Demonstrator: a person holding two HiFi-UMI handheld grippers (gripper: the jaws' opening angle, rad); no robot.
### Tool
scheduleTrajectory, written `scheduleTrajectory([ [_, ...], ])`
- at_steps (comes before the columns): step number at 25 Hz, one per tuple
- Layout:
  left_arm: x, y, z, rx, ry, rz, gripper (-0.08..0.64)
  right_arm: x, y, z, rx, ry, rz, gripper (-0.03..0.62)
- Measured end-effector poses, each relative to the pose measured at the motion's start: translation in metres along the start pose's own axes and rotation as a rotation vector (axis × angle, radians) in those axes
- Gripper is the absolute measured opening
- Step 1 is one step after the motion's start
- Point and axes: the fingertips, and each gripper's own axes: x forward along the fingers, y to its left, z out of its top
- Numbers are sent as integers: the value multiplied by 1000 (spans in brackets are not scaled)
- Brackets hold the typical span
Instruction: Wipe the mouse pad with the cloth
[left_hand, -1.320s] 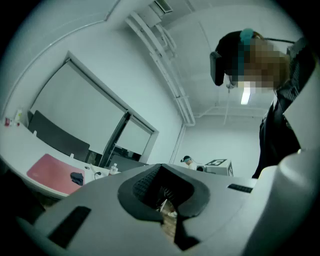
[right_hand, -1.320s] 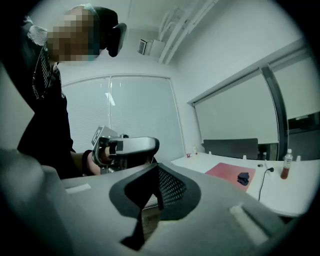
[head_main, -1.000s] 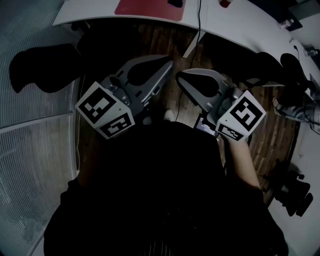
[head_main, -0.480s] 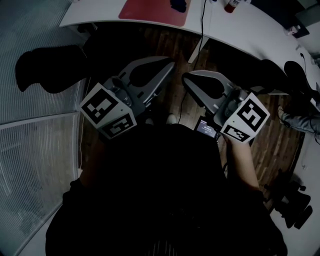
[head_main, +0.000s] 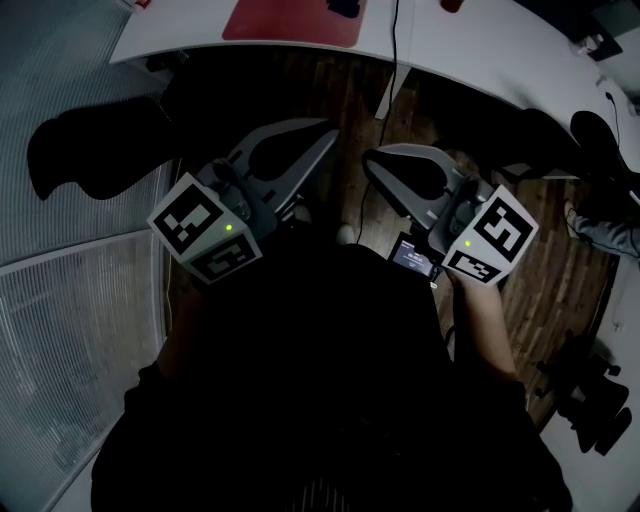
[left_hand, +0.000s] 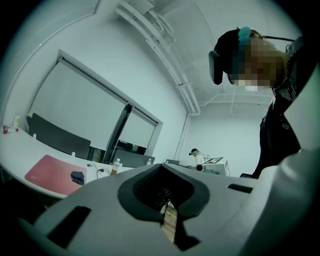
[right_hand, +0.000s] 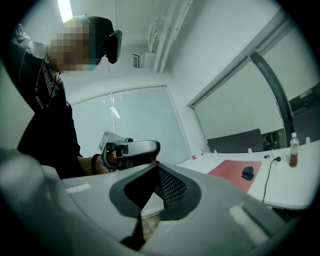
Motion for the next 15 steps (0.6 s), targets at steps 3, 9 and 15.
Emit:
scheduleTrajectory([
  [3,2,13,-6,-3,37,5,8,3,-17,-10,48,6,-25,3],
  [9,21,55,-3,8,58,-39,8,29,-50,2,21,28,-78,3],
  [15,53,90,25,71,88,-137,6,57,-91,29,11,32,-150,3],
])
